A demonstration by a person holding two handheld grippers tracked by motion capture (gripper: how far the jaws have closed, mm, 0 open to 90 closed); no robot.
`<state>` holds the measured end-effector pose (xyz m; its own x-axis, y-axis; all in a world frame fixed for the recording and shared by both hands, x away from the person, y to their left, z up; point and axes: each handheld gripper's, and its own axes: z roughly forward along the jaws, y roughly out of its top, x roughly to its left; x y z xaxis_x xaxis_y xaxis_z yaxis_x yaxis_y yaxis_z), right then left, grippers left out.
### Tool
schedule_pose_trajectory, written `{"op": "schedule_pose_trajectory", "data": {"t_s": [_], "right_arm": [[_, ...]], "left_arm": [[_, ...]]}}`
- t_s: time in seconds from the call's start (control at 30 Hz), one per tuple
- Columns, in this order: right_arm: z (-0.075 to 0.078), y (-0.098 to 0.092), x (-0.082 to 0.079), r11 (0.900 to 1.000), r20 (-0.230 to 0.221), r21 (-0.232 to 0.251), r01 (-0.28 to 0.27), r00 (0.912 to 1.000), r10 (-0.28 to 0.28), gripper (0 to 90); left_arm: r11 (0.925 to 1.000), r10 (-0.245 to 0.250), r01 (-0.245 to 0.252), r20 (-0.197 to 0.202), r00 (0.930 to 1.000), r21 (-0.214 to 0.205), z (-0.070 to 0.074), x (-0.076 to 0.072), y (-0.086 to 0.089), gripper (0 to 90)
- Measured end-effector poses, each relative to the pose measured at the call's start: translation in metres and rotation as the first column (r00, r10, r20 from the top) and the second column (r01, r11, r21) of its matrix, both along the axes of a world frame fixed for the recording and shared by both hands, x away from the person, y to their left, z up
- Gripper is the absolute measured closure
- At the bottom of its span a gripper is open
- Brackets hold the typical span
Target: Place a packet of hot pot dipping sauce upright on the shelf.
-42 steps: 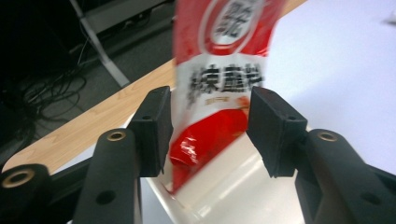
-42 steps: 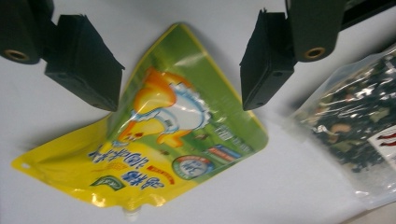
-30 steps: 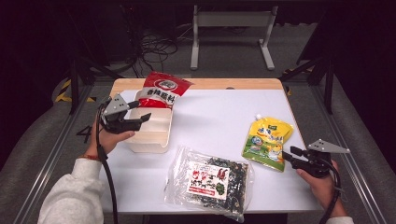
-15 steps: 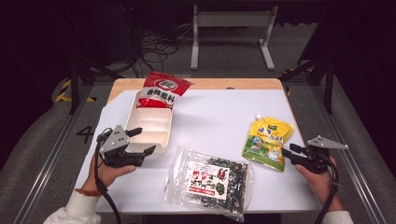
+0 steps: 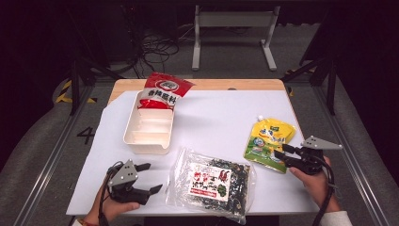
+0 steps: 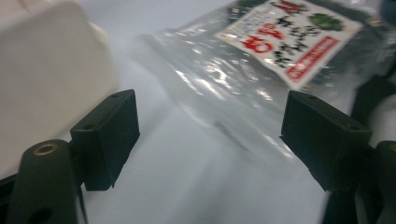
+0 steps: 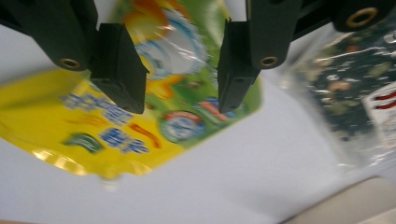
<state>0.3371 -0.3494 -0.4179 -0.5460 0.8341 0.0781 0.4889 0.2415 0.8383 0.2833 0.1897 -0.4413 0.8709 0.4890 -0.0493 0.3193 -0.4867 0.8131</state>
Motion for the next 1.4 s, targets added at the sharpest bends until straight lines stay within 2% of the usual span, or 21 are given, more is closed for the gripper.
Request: {"op": "schedule_pose_trajectory", "data": {"t_s": [0.07, 0.13, 0.23, 0.33, 0.4, 0.53, 0.63, 0.67, 0.73, 0.8, 0.9, 0.97, 1.0, 1.03, 1.1, 1.2, 1.23, 1.27, 1.33, 1.37, 1.4], "right_arm": [[0.005, 0.015, -0.006, 0.9955, 0.009, -0.007, -0.095, 0.9954, 0.095, 71.6], [0.007, 0.028, -0.011, 0.9849, 0.012, -0.016, -0.172, 0.985, 0.172, 78.0], [0.01, 0.053, -0.022, 0.9573, 0.003, -0.029, -0.288, 0.9576, 0.288, 82.1], [0.01, 0.072, -0.032, 0.9348, -0.004, -0.049, -0.352, 0.936, 0.352, 82.1], [0.009, 0.079, -0.036, 0.9234, -0.019, -0.067, -0.378, 0.9258, 0.378, 82.5], [-0.003, 0.09, -0.044, 0.8964, -0.094, -0.133, -0.423, 0.9057, 0.413, 82.7], [-0.012, 0.092, -0.048, 0.8818, -0.144, -0.194, -0.43, 0.9017, 0.408, 82.7], [-0.016, 0.092, -0.048, 0.876, -0.167, -0.204, -0.437, 0.8971, 0.409, 82.8], [-0.022, 0.091, -0.051, 0.8712, -0.185, -0.175, -0.459, 0.8843, 0.429, 85.2], [-0.023, 0.092, -0.053, 0.8642, -0.204, -0.167, -0.475, 0.8742, 0.441, 86.6], [-0.027, 0.091, -0.054, 0.8672, -0.211, -0.149, -0.475, 0.8722, 0.441, 90.0], [-0.029, 0.09, -0.055, 0.8695, -0.206, -0.144, -0.472, 0.8738, 0.441, 90.0], [-0.029, 0.09, -0.055, 0.8695, -0.206, -0.144, -0.472, 0.8738, 0.441, 90.0], [-0.031, 0.092, -0.056, 0.8692, -0.205, -0.151, -0.471, 0.8751, 0.438, 90.0], [-0.031, 0.093, -0.057, 0.8707, -0.203, -0.155, -0.467, 0.8776, 0.434, 90.0], [-0.032, 0.094, -0.058, 0.8735, -0.194, -0.157, -0.461, 0.8817, 0.43, 90.0], [-0.032, 0.094, -0.058, 0.8735, -0.194, -0.157, -0.461, 0.8817, 0.43, 90.0], [-0.033, 0.094, -0.058, 0.8735, -0.192, -0.158, -0.461, 0.882, 0.43, 90.0], [-0.033, 0.094, -0.058, 0.8735, -0.193, -0.157, -0.461, 0.8818, 0.43, 90.0], [-0.033, 0.094, -0.058, 0.8731, -0.193, -0.156, -0.462, 0.8812, 0.431, 90.0], [-0.033, 0.094, -0.058, 0.873, -0.194, -0.156, -0.462, 0.8809, 0.432, 90.0]], "left_arm": [[0.9993, -0.026, 0.027, -0.028, 0.9993, 0.024, -0.007, -0.006, -0.004, 19.9], [0.9989, -0.03, 0.031, -0.045, 0.9985, 0.035, -0.012, -0.009, -0.007, 20.4], [0.997, -0.027, 0.032, -0.071, 0.9971, 0.07, -0.019, -0.009, -0.009, 18.9], [0.9949, -0.017, 0.024, -0.071, 0.9974, 0.098, -0.022, -0.006, -0.009, 18.0], [0.9938, -0.023, 0.032, -0.087, 0.9959, 0.107, -0.025, -0.004, -0.011, 18.0], [0.989, -0.033, 0.045, -0.087, 0.9957, 0.141, -0.029, -0.002, -0.017, 17.0], [0.9884, -0.033, 0.044, -0.081, 0.9962, 0.145, -0.029, -0.001, -0.021, 16.6], [0.9887, -0.034, 0.046, -0.083, 0.9959, 0.142, -0.029, -0.001, -0.022, 16.6], [0.9877, -0.03, 0.042, -0.077, 0.9966, 0.15, -0.029, -0.002, -0.024, 16.4], [0.9902, -0.03, 0.042, -0.088, 0.9957, 0.133, -0.03, 0.0, -0.024, 16.1], [0.9945, -0.036, 0.047, -0.118, 0.9924, 0.093, -0.029, 0.001, -0.023, 16.8], [0.9977, -0.054, 0.059, -0.147, 0.9876, 0.034, -0.026, 0.001, -0.021, 17.3], [0.9977, -0.054, 0.059, -0.147, 0.9876, 0.034, -0.026, 0.001, -0.021, 17.6], [0.9981, -0.06, 0.062, -0.16, 0.9852, 0.004, -0.025, 0.0, -0.019, 19.1], [0.9989, -0.047, 0.047, -0.182, 0.9822, -0.004, -0.023, -0.004, -0.016, 19.7], [0.9983, -0.007, 0.018, -0.184, 0.9829, 0.055, -0.021, -0.012, -0.014, 24.0], [0.9973, -0.025, 0.038, -0.194, 0.9807, 0.063, -0.022, -0.015, -0.013, 25.5], [0.9961, -0.038, 0.053, -0.193, 0.9804, 0.071, -0.022, -0.018, -0.013, 32.8], [0.9943, -0.049, 0.066, -0.192, 0.9803, 0.084, -0.023, -0.021, -0.015, 39.3], [0.9903, -0.065, 0.084, -0.17, 0.9834, 0.111, -0.023, -0.024, -0.017, 39.3], [0.9862, -0.076, 0.097, -0.148, 0.986, 0.135, -0.022, -0.025, -0.019, 48.3]]}}
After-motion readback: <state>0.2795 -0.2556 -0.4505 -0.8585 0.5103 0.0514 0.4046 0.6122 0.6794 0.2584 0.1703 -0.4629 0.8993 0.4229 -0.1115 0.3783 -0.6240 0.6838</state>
